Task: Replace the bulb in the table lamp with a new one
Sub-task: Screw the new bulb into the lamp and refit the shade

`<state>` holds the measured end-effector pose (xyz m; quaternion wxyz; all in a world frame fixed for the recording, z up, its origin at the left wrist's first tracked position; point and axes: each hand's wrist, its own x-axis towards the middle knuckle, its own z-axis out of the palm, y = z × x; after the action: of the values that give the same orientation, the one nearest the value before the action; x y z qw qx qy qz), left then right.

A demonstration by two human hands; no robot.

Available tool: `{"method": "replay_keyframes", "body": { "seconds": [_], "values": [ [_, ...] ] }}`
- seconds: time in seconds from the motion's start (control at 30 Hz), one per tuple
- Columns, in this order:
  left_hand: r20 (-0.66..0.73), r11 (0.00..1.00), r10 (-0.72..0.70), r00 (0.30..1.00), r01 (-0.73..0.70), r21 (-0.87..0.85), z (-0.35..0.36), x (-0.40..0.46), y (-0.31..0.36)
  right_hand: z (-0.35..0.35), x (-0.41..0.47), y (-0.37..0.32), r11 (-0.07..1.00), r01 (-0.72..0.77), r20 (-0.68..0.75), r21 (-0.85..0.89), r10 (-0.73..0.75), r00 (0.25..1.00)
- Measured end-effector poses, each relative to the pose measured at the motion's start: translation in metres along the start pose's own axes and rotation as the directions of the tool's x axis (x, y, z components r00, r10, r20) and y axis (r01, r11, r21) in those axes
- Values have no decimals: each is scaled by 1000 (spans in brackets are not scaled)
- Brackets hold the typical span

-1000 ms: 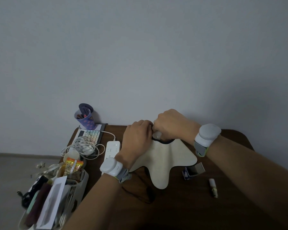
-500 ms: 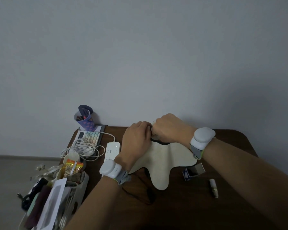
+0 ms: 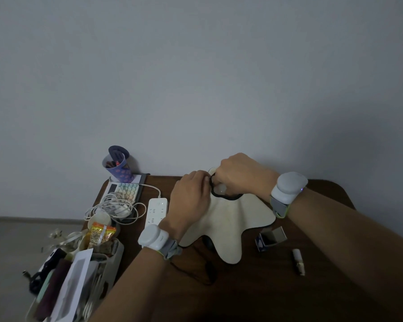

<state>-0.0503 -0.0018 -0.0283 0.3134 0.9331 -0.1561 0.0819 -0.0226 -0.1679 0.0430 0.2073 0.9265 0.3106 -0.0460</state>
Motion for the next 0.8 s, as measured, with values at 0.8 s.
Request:
{"method": "replay_keyframes", "body": {
  "seconds": [0.8],
  "values": [
    [9,1000,17,1000,-17,-24,1,-2,-2,6,0,-5,998,-58,14,-11,58,998]
  ]
}}
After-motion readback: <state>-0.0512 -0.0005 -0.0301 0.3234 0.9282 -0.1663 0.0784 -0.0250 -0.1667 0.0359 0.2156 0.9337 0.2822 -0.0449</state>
